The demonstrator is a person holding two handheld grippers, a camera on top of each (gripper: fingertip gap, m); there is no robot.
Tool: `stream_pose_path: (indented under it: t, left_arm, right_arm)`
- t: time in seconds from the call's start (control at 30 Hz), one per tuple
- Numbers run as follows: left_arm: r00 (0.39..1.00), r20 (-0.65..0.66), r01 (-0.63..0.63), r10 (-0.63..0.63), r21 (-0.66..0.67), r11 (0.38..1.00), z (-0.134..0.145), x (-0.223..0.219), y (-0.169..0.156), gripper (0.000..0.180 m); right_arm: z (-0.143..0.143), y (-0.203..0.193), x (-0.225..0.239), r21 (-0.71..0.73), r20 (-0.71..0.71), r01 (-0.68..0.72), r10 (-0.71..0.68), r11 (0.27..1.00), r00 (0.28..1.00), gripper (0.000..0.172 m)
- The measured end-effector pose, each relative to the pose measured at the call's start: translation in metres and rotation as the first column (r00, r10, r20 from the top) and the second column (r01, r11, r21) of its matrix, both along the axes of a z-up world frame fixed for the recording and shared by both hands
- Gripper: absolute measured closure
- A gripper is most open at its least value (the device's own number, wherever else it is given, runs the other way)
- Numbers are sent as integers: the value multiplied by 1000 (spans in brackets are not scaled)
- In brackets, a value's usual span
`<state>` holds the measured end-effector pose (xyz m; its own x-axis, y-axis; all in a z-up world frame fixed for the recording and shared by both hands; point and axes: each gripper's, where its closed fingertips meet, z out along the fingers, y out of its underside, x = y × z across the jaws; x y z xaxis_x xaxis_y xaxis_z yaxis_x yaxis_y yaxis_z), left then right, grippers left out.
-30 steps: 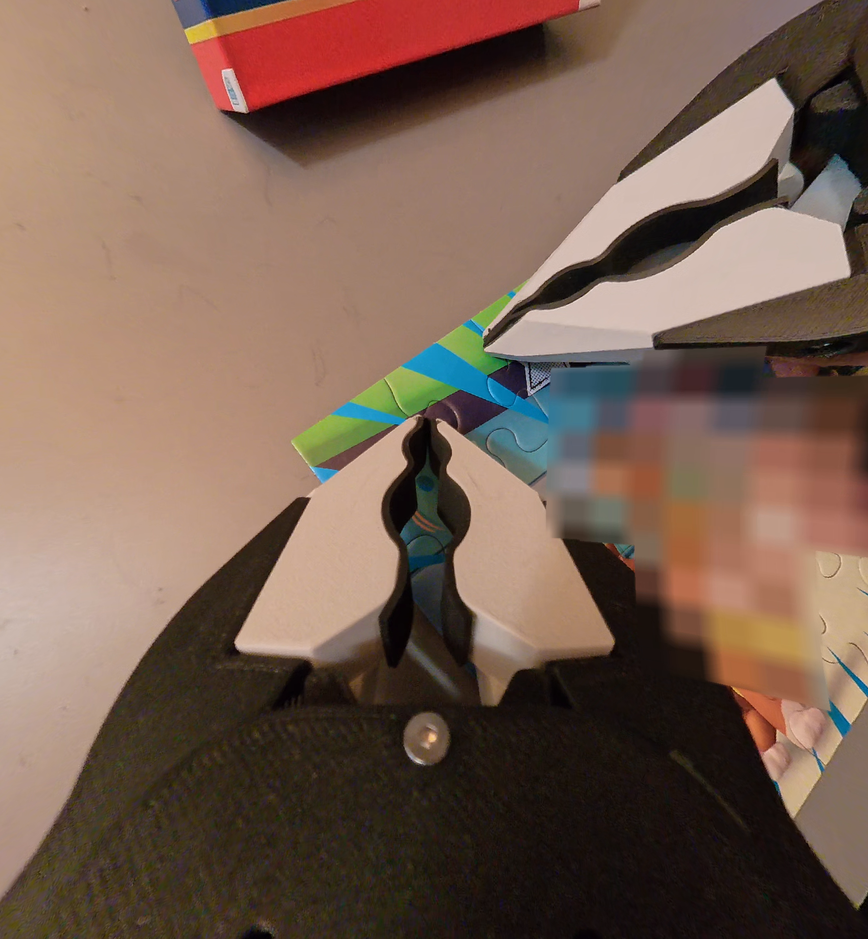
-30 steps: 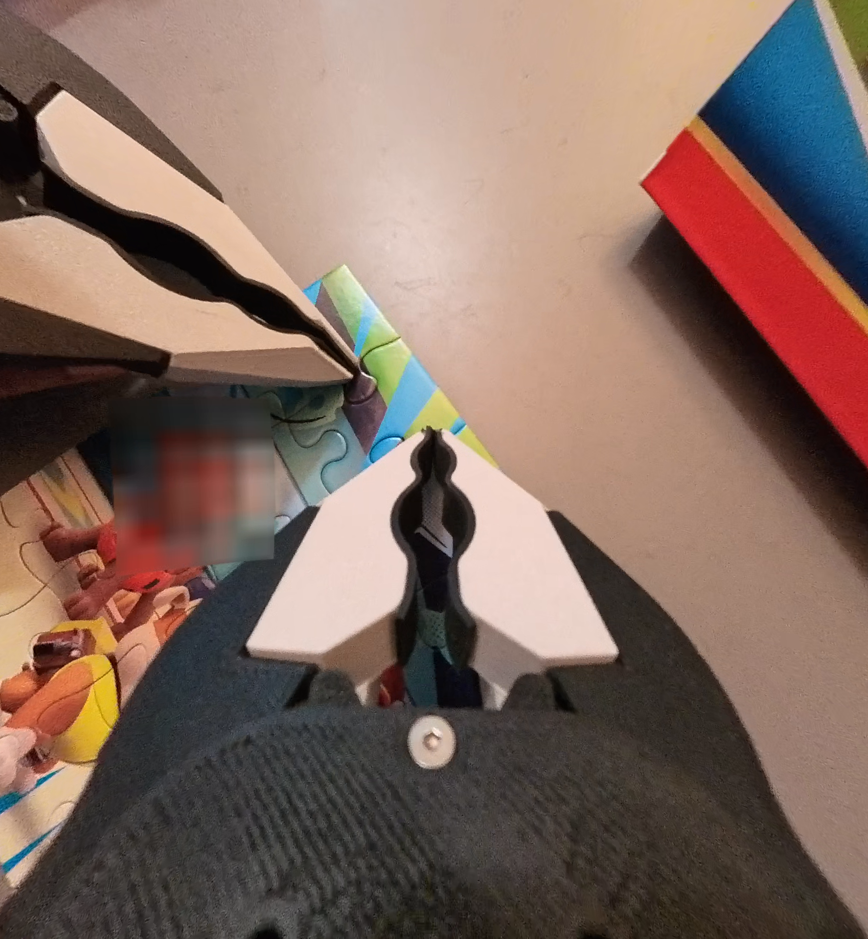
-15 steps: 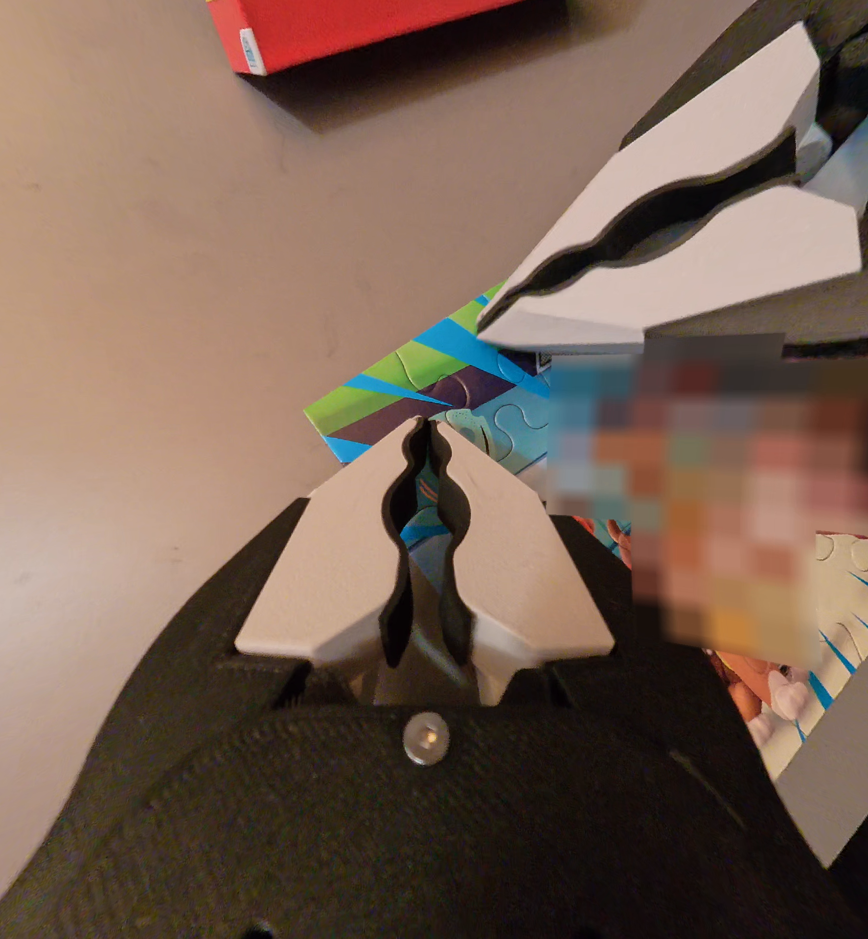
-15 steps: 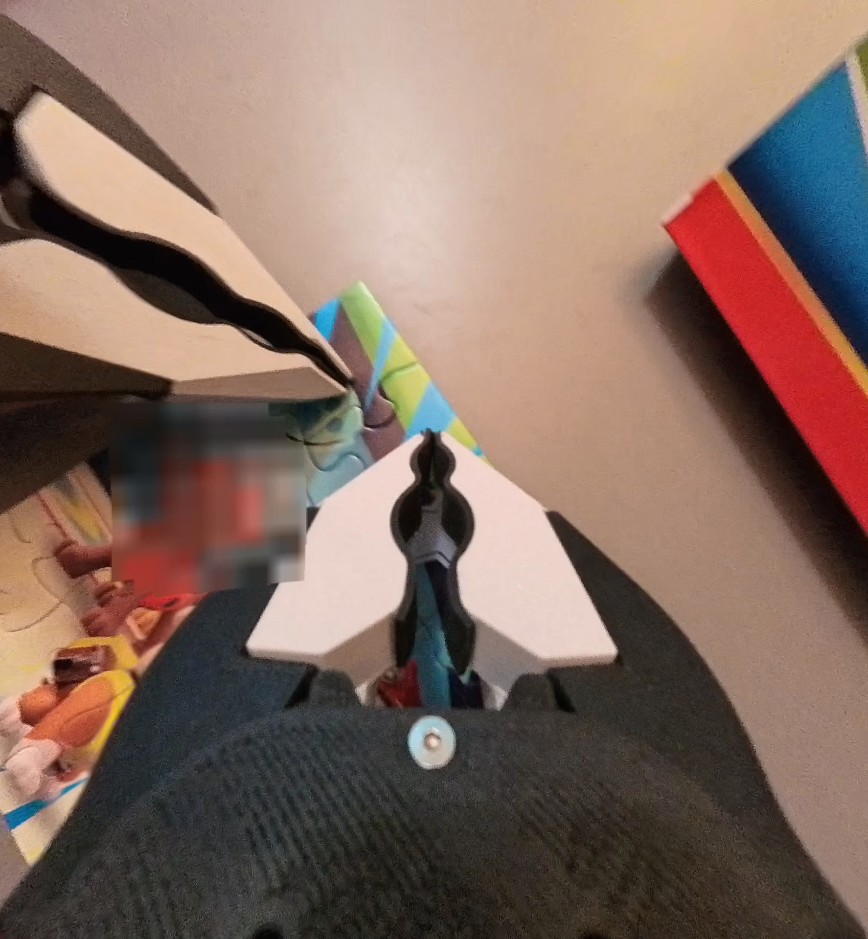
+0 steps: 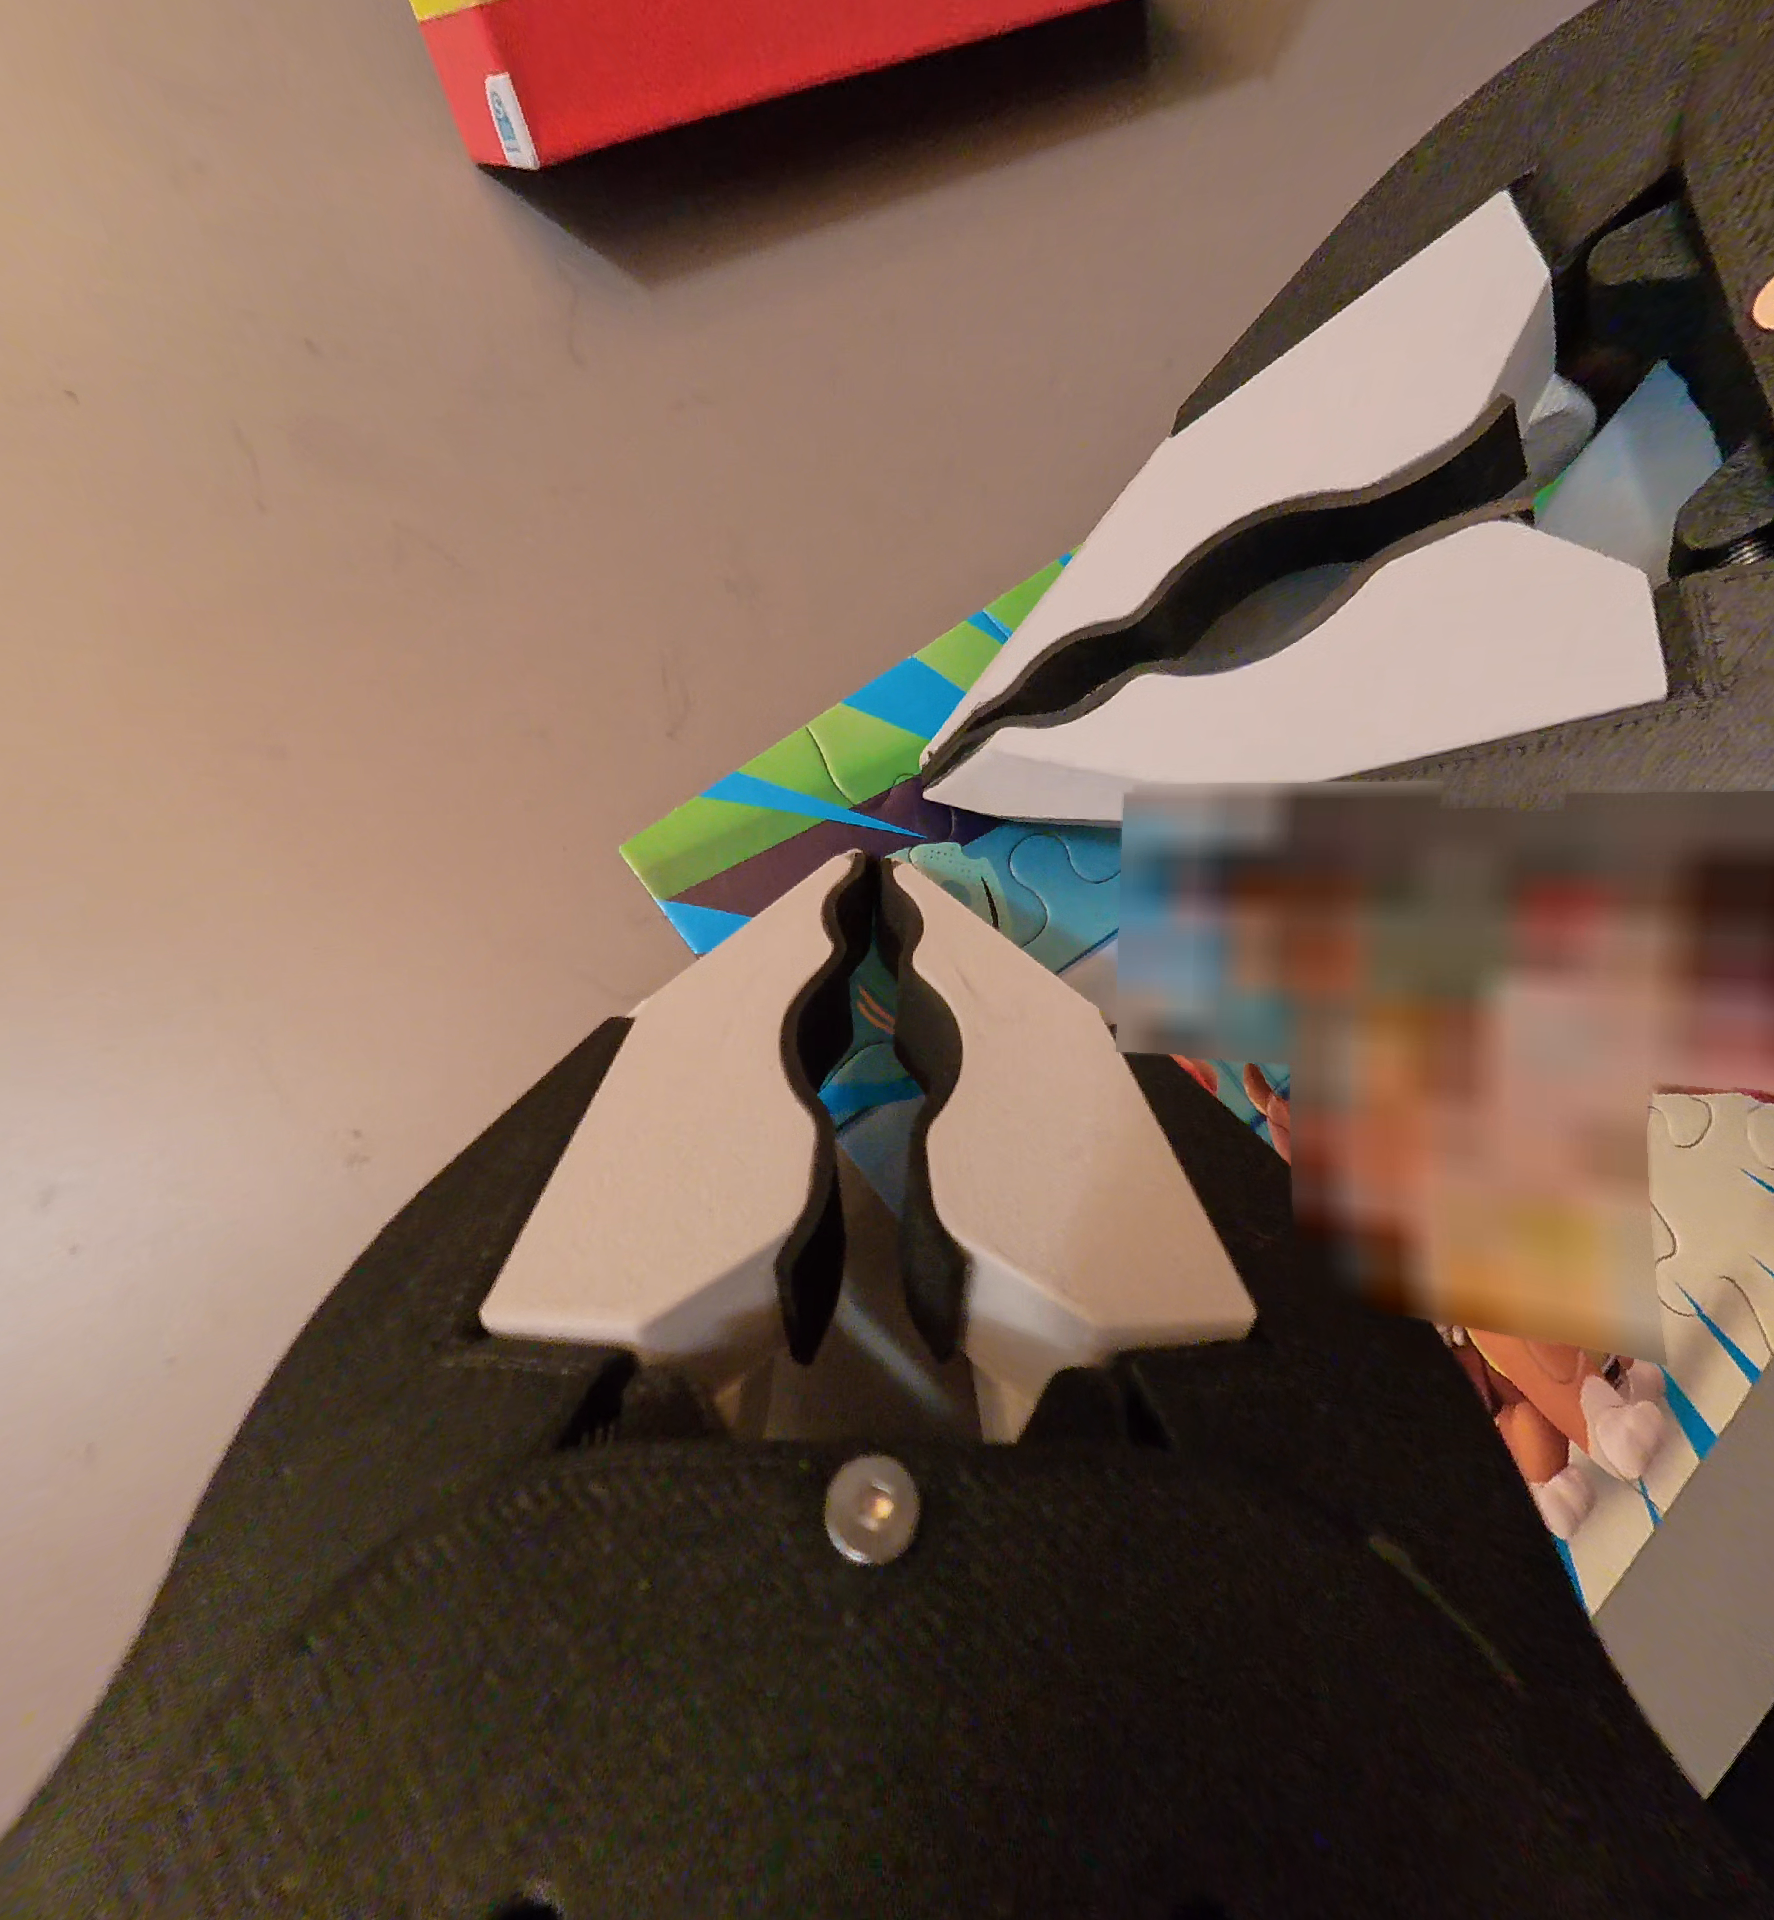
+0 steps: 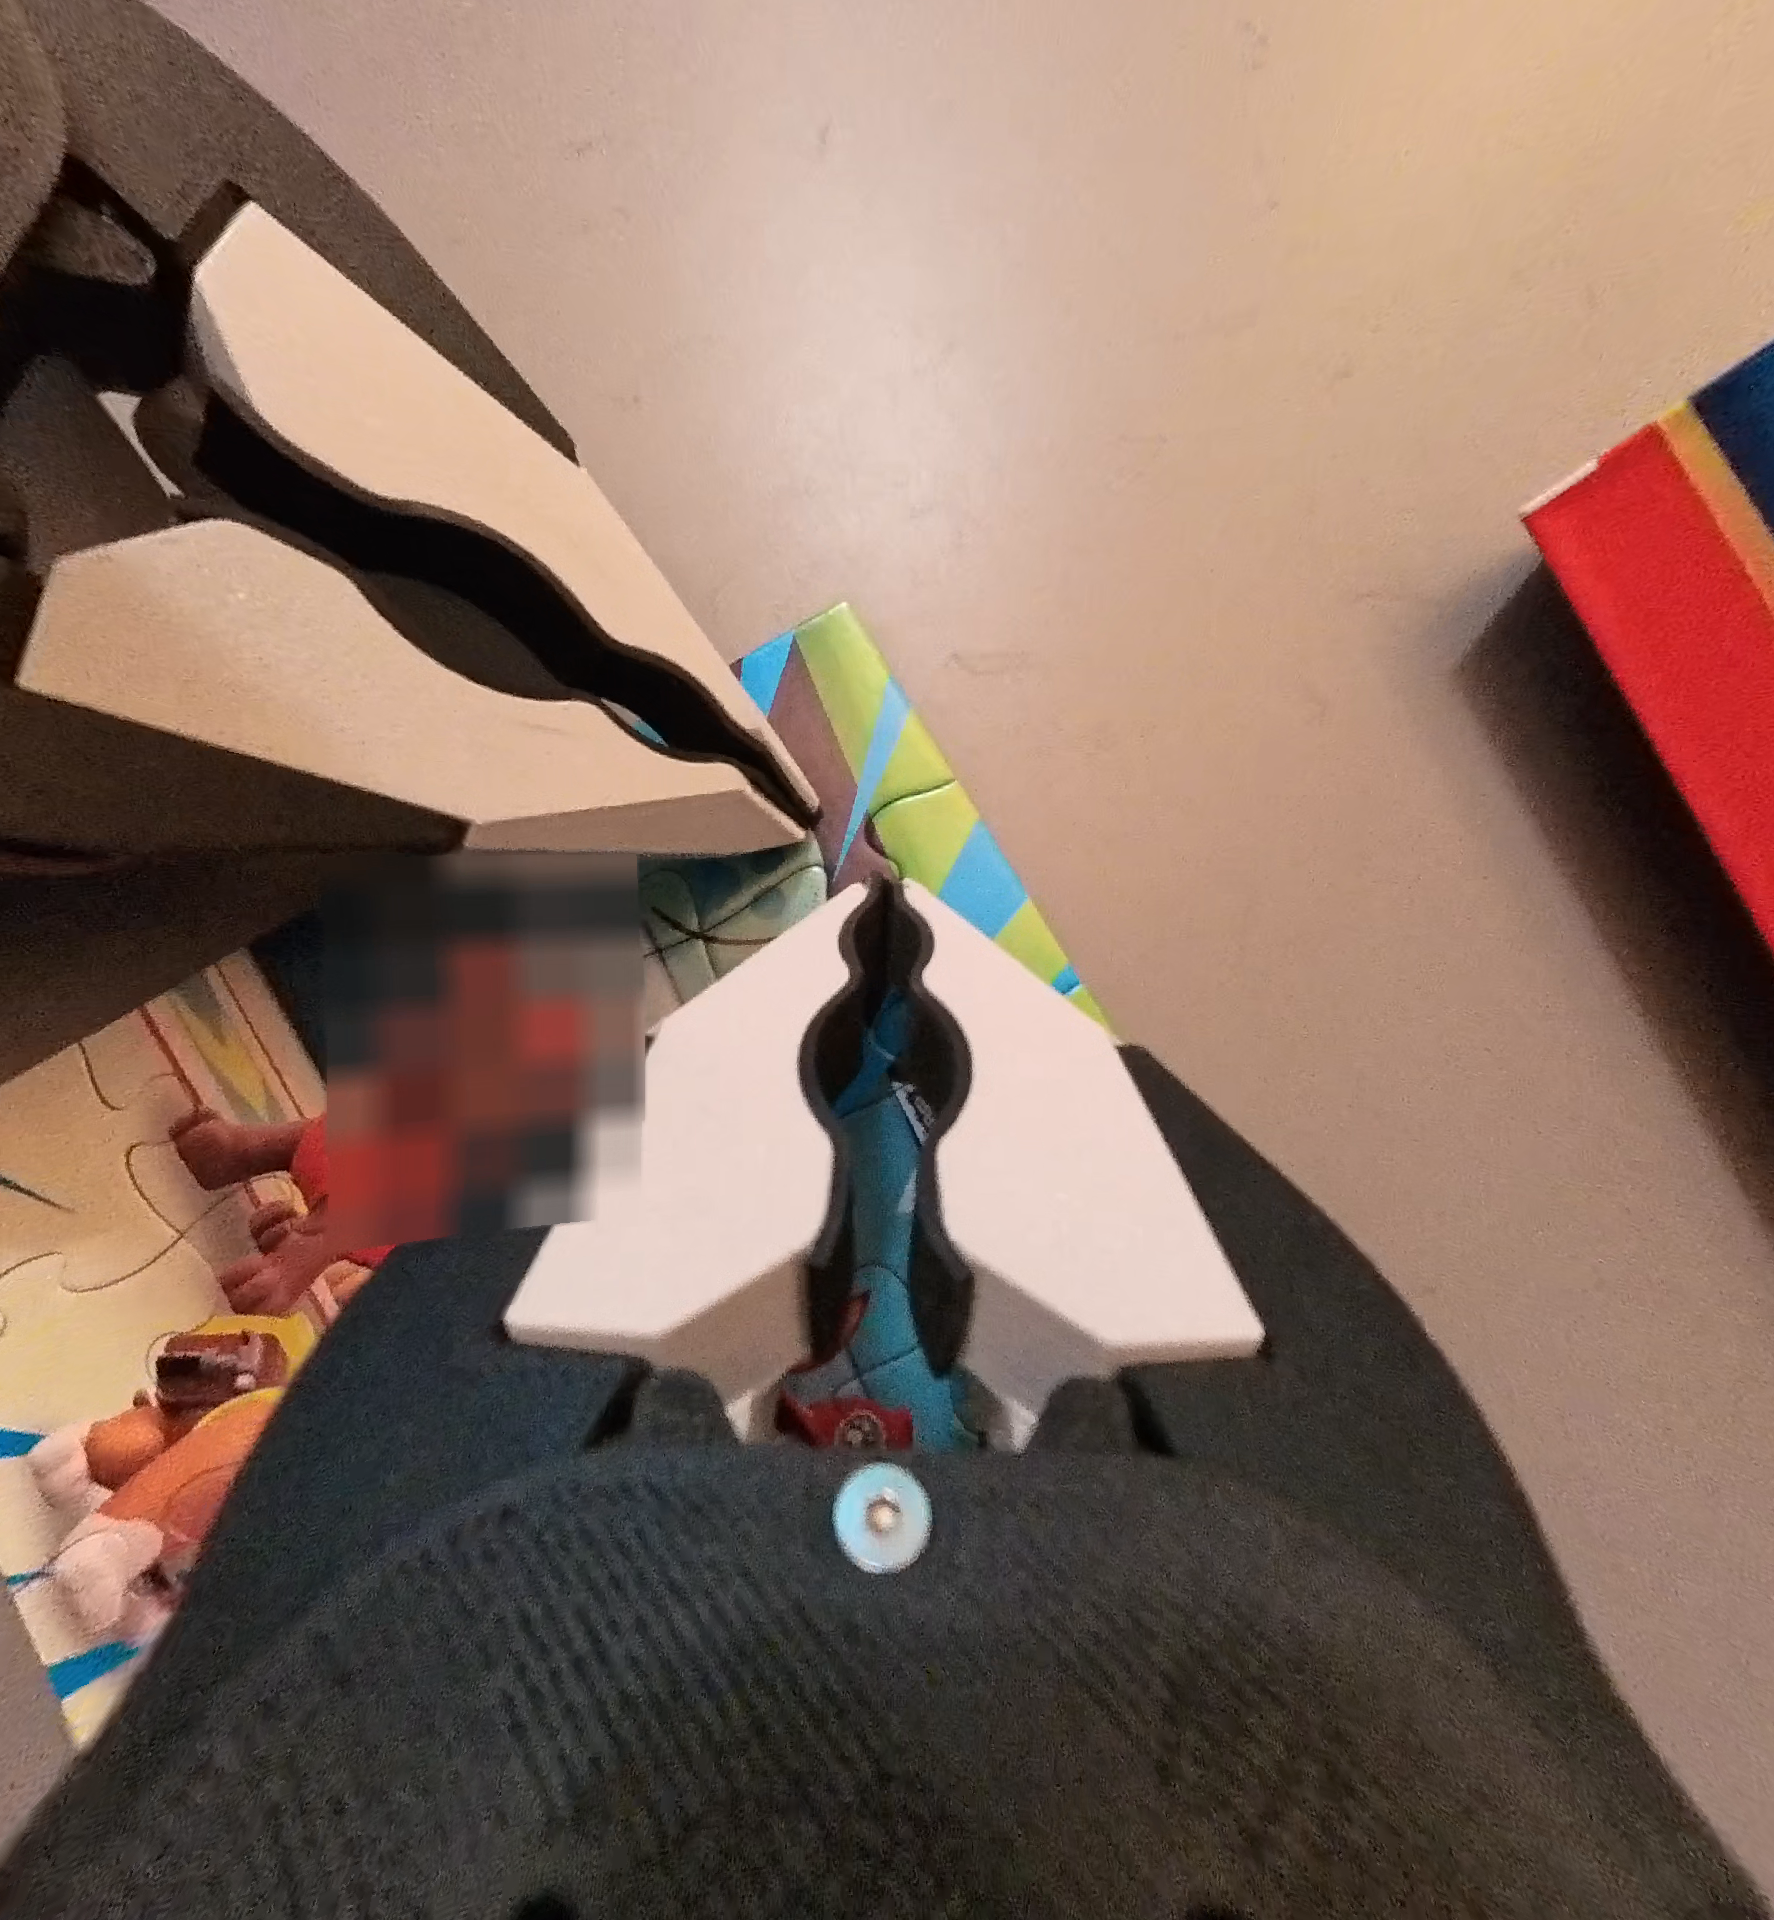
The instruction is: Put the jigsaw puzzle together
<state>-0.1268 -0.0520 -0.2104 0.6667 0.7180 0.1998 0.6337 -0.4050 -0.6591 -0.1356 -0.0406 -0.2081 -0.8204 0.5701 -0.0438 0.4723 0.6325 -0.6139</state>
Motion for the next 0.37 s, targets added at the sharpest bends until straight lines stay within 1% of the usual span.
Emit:
stream_pose_path:
  t: [0.1, 0.2, 0.27, 0.37]
  left_arm:
    - [1000, -14, -4, 4, -12, 1000, 0, 0, 0, 179]
    - [1000, -19, -3, 3, -19, 1000, 0, 0, 0, 180]
    - [1000, -15, -1, 1, -13, 1000, 0, 0, -1, 180]
    - [1000, -6, 0, 0, 4, 1000, 0, 0, -1, 179]
  right_arm:
    - [0, 2, 6, -24, 9, 5, -5, 1000, 1000, 172]
    - [0, 17, 19, -16, 14, 11, -11, 1000, 1000, 172]
    - [0, 38, 24, -2, -4, 45, -45, 999, 999, 172]
    - [0, 91, 21, 23, -39, 179, -178, 984, 983, 172]
